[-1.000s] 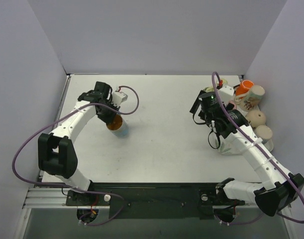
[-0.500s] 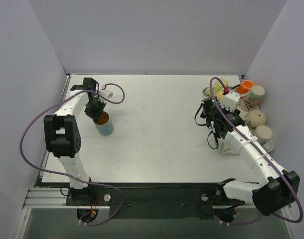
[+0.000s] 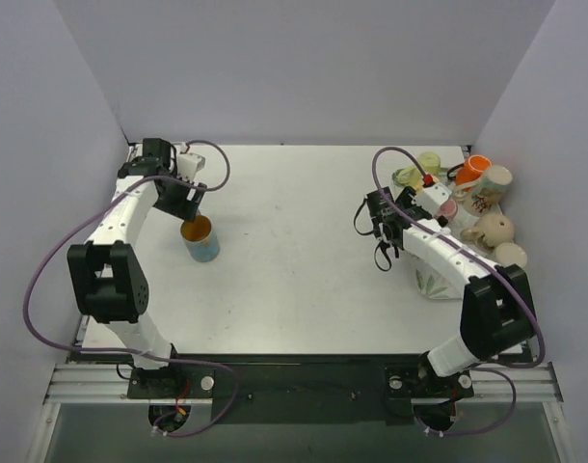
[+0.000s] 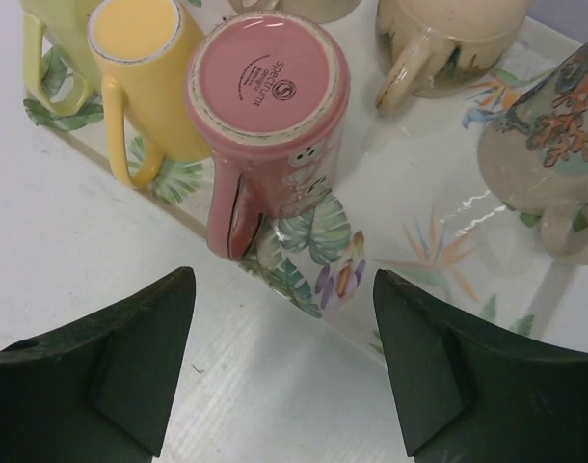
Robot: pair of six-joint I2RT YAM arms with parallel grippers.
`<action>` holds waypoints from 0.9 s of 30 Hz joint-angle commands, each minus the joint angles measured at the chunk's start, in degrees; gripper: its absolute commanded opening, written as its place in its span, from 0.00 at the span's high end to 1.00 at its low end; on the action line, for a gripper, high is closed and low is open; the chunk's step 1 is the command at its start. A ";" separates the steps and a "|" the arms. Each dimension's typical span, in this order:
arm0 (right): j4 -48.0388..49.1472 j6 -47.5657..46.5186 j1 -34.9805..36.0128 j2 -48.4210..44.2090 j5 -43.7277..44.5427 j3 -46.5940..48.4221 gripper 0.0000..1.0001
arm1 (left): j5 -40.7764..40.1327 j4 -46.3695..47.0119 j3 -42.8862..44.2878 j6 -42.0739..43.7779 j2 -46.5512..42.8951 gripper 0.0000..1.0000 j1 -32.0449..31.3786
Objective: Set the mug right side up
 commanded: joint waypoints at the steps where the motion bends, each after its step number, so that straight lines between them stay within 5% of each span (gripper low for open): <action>1: 0.54 9.42 -1.71 6.02 3.07 3.90 0.31 | 2.28 7.56 -0.75 -5.03 -13.29 0.13 0.34; 9: 0.54 10.05 -5.49 15.87 -2.99 9.17 0.33 | 8.63 19.54 -14.98 -12.44 -25.78 0.11 -1.59; 24: 1.15 9.08 -9.36 24.66 -9.93 15.15 0.40 | 13.19 21.12 -18.16 -13.67 -29.83 0.11 -3.09; 27: 1.24 9.26 -9.71 25.63 -10.47 15.77 0.49 | 13.11 20.95 -17.98 -13.40 -29.83 0.11 -3.35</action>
